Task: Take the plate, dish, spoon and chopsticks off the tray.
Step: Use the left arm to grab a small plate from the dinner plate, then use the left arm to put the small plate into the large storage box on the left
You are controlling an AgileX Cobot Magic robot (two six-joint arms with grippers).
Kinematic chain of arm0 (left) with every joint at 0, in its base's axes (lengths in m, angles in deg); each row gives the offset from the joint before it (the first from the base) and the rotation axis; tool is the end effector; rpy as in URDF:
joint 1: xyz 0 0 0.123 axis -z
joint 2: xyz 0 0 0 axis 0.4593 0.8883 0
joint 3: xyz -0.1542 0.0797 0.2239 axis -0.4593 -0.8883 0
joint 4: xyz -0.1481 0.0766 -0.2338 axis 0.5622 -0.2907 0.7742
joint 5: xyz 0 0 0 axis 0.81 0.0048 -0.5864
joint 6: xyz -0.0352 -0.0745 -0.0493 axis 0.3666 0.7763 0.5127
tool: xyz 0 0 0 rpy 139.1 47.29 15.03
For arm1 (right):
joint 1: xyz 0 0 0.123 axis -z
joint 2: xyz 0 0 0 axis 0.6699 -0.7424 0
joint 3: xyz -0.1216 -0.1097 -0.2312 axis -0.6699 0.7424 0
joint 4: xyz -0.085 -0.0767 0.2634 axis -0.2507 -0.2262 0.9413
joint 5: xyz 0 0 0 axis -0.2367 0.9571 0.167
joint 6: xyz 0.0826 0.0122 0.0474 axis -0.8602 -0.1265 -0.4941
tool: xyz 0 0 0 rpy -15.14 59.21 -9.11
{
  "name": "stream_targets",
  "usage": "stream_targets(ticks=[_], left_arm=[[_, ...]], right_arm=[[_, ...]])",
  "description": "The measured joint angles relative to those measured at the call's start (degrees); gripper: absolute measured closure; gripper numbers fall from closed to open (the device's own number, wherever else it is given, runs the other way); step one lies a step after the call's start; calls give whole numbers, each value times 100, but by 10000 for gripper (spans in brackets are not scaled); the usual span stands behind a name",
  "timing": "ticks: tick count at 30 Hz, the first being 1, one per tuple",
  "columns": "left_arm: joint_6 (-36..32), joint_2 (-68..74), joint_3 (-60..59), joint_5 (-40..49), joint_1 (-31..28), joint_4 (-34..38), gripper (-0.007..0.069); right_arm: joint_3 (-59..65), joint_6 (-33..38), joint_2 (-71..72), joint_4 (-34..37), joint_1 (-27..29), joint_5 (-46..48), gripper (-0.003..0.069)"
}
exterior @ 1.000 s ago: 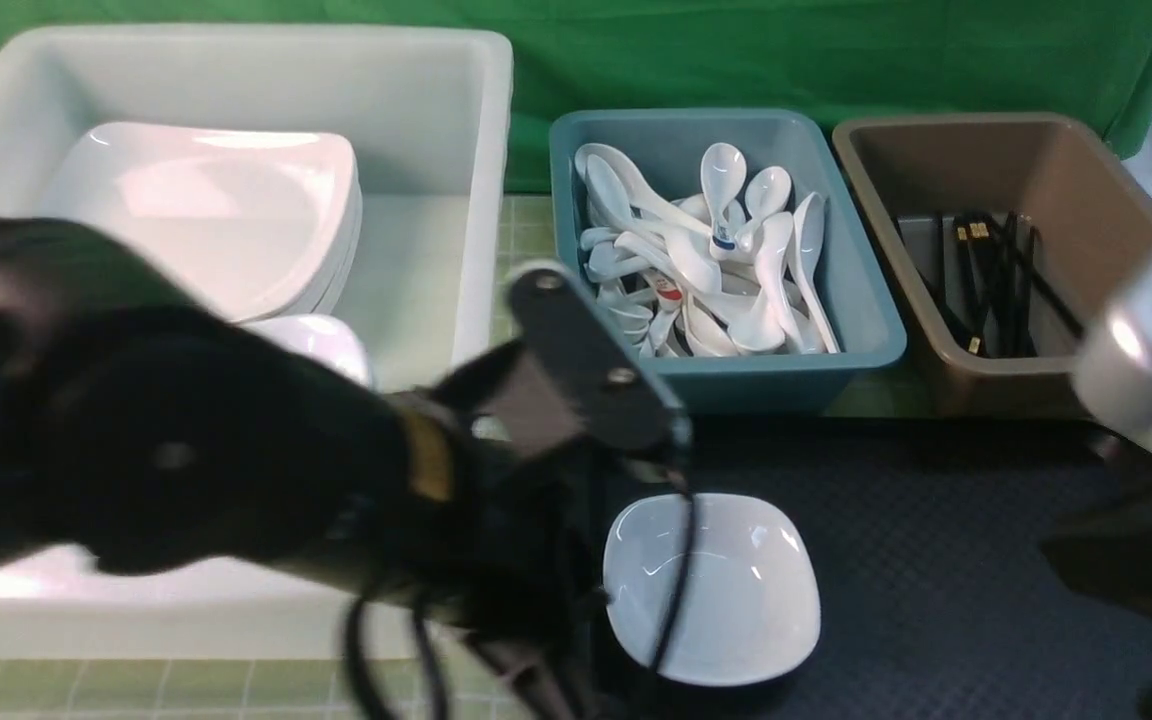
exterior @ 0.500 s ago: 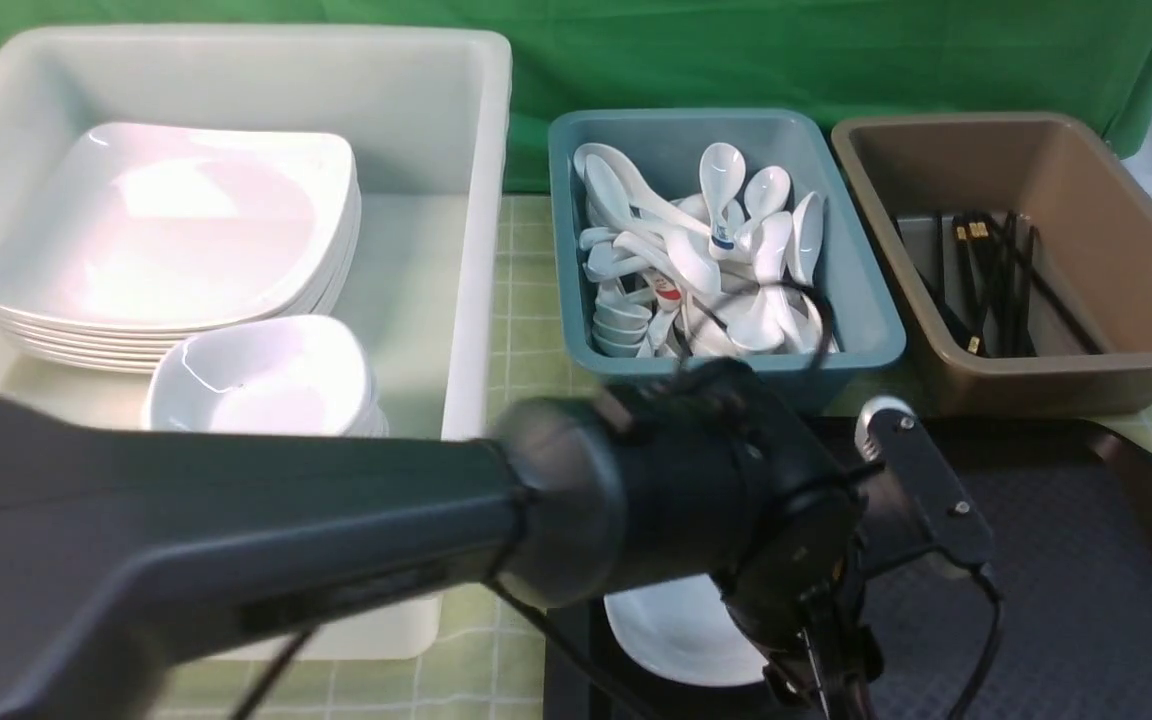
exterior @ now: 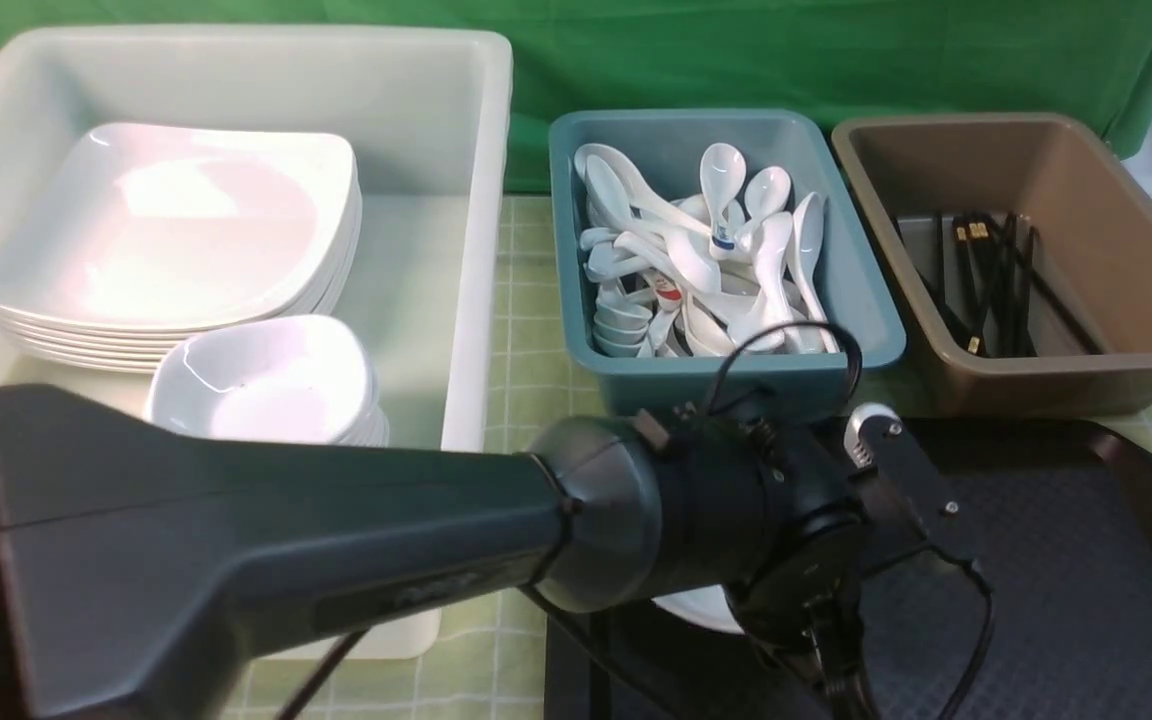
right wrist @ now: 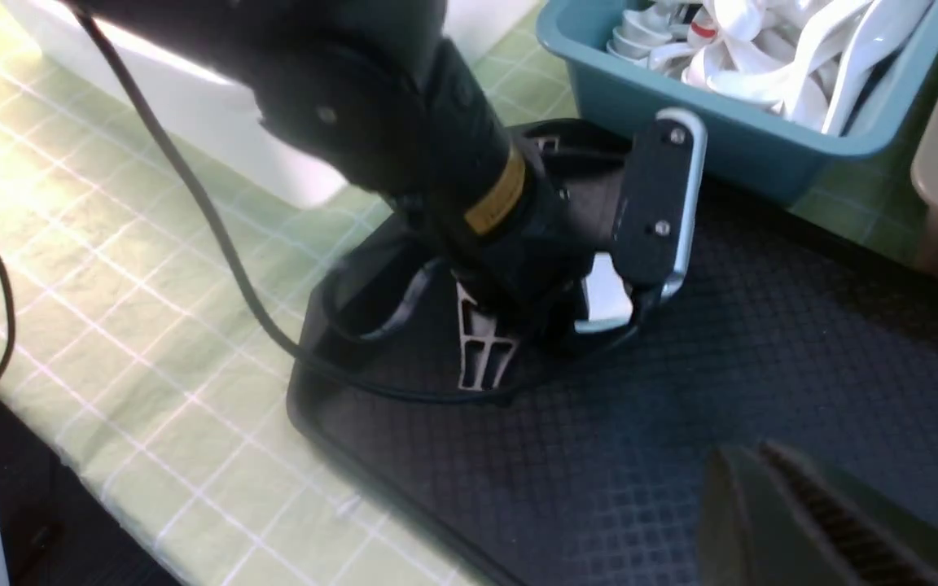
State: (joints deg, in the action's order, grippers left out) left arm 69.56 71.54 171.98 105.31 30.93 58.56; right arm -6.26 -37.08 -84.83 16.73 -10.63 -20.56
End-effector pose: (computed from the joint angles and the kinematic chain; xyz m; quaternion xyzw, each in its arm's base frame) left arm 0.2481 -0.3832 0.1497 0.5545 0.8043 -0.0372 0.2105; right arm 0.0603 0.0497 0.3900 -0.2584 0.7997 0.2114 0.4990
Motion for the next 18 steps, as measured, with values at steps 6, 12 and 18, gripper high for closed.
stream_targets(ticks=[6,12,18], left_arm=[[43,-1162,27,628,321,287,595],[249,-3065,33,912,332,-82,595],[758,-4142,-544,1751,-545,-1390,595]], right_arm=[[1,-198,0,0,0,-121,622],[-20,-278,0,7,0,-912,622],[-228,-300,-152,62,0,-1278,622]])
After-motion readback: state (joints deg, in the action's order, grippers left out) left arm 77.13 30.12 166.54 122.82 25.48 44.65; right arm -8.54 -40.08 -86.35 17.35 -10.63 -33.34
